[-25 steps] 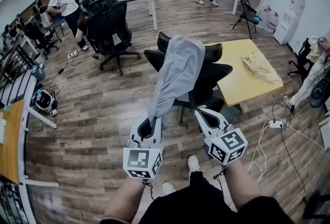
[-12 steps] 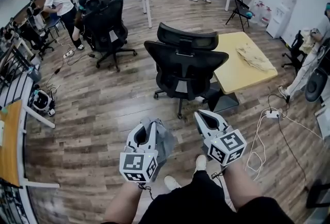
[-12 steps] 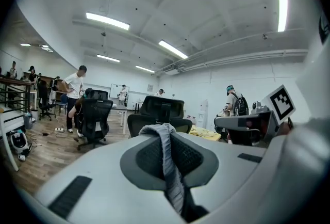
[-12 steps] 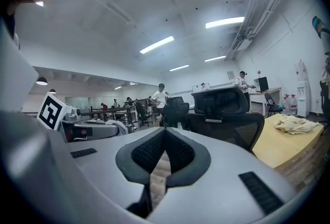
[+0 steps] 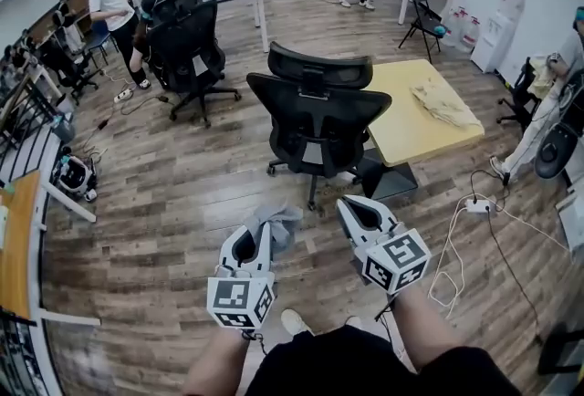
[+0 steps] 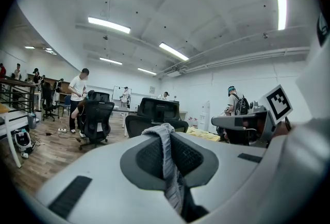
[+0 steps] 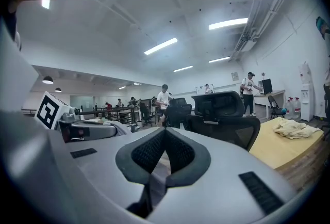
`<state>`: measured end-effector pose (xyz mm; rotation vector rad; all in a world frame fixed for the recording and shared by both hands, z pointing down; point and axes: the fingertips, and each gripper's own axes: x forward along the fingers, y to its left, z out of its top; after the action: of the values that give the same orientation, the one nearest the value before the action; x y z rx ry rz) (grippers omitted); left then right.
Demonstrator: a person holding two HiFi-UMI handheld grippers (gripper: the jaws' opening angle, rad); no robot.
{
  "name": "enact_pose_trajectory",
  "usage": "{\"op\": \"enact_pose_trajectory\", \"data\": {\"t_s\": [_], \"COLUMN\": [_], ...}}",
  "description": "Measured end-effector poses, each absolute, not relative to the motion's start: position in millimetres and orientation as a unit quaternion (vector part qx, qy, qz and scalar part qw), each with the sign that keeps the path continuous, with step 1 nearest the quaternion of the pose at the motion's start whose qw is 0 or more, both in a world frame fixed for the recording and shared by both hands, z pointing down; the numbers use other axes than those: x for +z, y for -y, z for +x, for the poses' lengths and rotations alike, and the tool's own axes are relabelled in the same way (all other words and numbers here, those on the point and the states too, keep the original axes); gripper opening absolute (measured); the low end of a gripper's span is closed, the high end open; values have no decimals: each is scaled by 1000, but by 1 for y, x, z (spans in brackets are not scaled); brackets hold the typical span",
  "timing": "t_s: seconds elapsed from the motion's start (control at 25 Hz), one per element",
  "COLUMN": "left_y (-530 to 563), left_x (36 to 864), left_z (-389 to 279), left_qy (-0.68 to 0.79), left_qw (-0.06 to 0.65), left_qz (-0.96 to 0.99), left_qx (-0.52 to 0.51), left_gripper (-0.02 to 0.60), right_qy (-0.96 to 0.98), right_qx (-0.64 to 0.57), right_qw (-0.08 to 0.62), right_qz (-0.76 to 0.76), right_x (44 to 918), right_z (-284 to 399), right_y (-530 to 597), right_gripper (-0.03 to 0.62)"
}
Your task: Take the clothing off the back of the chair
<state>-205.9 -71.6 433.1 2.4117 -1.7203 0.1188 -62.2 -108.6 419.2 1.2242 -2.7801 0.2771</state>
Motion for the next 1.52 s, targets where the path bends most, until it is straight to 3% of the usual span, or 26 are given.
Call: {"op": "enact_pose_trajectory", "data": {"t_s": [0.64, 1.52], "left_y": [10, -28], "left_x": [432, 440], "left_z": [-53, 9], "left_qy": [583, 597], "left_qw": [94, 90], "left_qz": [806, 795], "left_qx": [48, 55], "left_gripper": [38, 38], "right_qy": [926, 935], "right_qx": [93, 92], "right_qw": [62, 57], "right_qz": [359, 337], "right_x": [427, 438], "right_z": [63, 118], "right_y": [36, 4], "right_gripper": [12, 12]}}
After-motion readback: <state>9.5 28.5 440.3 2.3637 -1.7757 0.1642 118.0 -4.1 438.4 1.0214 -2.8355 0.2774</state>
